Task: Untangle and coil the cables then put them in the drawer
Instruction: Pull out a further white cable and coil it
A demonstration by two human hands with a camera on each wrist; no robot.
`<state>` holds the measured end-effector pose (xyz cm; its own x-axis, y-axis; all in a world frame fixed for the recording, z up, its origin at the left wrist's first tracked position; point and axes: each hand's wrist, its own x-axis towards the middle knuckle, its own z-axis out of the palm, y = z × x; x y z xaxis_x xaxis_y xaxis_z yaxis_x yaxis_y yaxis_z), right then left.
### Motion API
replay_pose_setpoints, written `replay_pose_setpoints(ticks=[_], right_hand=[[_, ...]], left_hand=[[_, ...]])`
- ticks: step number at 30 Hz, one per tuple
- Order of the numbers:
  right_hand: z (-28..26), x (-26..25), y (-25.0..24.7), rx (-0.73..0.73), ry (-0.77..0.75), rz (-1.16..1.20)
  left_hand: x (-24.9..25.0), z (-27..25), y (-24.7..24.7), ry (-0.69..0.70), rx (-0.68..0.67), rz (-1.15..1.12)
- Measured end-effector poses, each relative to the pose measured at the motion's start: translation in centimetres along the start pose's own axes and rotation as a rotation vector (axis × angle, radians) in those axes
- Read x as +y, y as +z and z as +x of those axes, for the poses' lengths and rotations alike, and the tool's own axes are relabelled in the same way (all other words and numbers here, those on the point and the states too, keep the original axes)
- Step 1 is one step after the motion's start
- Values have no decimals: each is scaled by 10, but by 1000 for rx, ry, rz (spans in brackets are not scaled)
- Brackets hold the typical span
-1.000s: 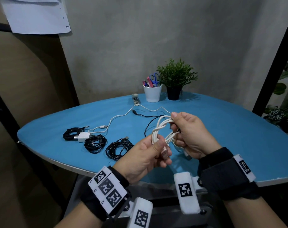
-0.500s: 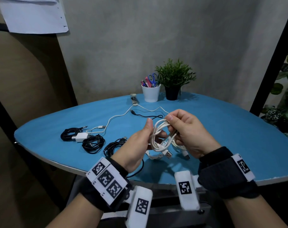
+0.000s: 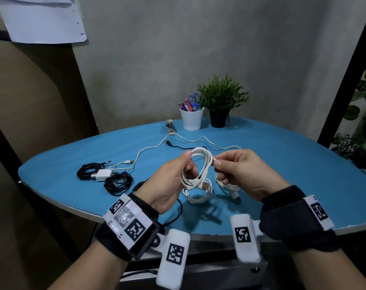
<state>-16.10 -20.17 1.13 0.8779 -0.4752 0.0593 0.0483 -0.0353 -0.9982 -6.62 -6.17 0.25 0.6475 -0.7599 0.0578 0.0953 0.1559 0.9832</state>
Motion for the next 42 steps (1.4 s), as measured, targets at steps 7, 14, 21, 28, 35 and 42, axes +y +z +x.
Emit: replay_pose_setpoints(ticks=[7,14,21,28,35,42], right_hand=[[5,-5,-2,156,4,-20],[-1,-6,5,30,145,46],[-2,2,11,-20,39,-20],[1,0,23,128,-150,51],[1,-5,21,79,-151,71],[-5,-2,5,-203,-71,87]], left_hand=[[-1,-4,0,158,-44,972],[-2,1,-6,139,33,1206],[-1,3,-5,135,49,929],[-13,-1,6,94,-6,310],[-6,-4,9,166,-34,386],[1,-2,1,279,7,500]])
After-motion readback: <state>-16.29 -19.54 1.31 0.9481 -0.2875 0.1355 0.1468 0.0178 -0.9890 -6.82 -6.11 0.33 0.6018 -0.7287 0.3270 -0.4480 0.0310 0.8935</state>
